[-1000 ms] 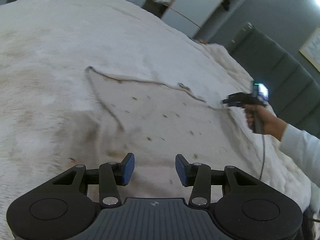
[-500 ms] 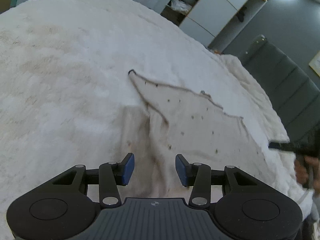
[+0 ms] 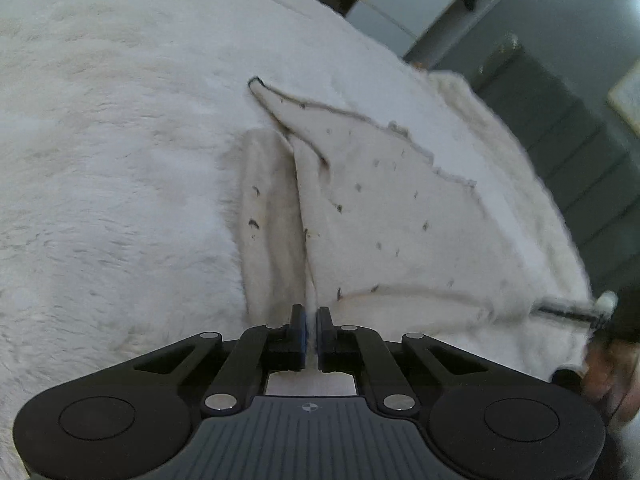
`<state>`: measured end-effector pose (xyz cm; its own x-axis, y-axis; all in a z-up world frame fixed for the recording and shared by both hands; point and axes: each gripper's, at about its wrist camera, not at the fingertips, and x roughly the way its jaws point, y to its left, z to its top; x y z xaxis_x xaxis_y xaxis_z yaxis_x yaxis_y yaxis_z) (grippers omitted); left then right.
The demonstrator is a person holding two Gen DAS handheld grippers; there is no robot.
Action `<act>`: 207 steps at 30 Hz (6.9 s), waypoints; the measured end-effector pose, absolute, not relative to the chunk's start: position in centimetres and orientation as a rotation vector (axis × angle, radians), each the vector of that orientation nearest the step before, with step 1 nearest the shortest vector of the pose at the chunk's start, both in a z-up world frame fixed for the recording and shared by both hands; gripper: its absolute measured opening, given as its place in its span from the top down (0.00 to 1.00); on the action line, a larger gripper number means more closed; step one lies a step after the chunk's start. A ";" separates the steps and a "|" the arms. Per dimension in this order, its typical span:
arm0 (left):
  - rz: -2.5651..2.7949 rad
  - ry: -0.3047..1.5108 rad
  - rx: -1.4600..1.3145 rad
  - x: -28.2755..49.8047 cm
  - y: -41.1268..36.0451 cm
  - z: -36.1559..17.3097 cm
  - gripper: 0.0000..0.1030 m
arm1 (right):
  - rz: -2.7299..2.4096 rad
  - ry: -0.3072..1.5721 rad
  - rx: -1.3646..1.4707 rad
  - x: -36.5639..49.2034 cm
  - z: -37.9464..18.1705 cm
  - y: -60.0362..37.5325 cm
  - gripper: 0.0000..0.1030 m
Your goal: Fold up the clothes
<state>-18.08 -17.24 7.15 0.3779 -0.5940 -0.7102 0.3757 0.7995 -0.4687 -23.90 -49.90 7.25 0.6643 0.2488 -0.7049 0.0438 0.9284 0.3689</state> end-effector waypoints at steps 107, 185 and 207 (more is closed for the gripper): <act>-0.980 0.631 0.279 -32.9 -61.1 12.7 0.44 | 0.014 0.730 0.392 -22.4 8.7 -77.4 0.39; -0.447 0.523 1.203 -31.7 -38.6 5.8 0.23 | 0.038 0.723 -0.920 -32.0 -1.5 -53.8 0.22; -0.390 0.320 1.321 -29.1 -35.0 8.0 0.94 | 0.000 0.657 -1.279 -28.7 -1.7 -55.9 0.97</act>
<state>-29.09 -35.03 7.99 0.8926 -0.0943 -0.4410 0.4509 0.1992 0.8701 -28.65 -55.89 -1.74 0.8189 -0.3527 -0.4528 -0.3526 0.3133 -0.8818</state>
